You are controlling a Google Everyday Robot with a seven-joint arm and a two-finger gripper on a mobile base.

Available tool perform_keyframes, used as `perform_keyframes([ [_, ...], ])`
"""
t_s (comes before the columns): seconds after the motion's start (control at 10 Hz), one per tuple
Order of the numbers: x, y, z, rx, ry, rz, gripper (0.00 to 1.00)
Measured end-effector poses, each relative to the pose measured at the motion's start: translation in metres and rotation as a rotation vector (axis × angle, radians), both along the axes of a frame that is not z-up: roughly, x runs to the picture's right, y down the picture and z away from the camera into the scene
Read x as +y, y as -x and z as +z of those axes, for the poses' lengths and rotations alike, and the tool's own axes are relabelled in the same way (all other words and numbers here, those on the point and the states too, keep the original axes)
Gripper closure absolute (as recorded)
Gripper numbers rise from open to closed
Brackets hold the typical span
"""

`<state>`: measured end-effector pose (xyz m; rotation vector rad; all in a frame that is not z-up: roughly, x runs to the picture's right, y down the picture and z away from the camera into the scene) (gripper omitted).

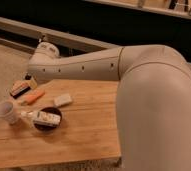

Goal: Place the bottle in the ceramic bowl

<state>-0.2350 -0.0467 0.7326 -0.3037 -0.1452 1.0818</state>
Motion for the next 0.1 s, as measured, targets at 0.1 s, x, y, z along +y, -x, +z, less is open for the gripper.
perform_keyframes([
  [0.1, -0.0037, -0.0203, 0.0084, 0.116, 0.01, 0.102, 0.2],
])
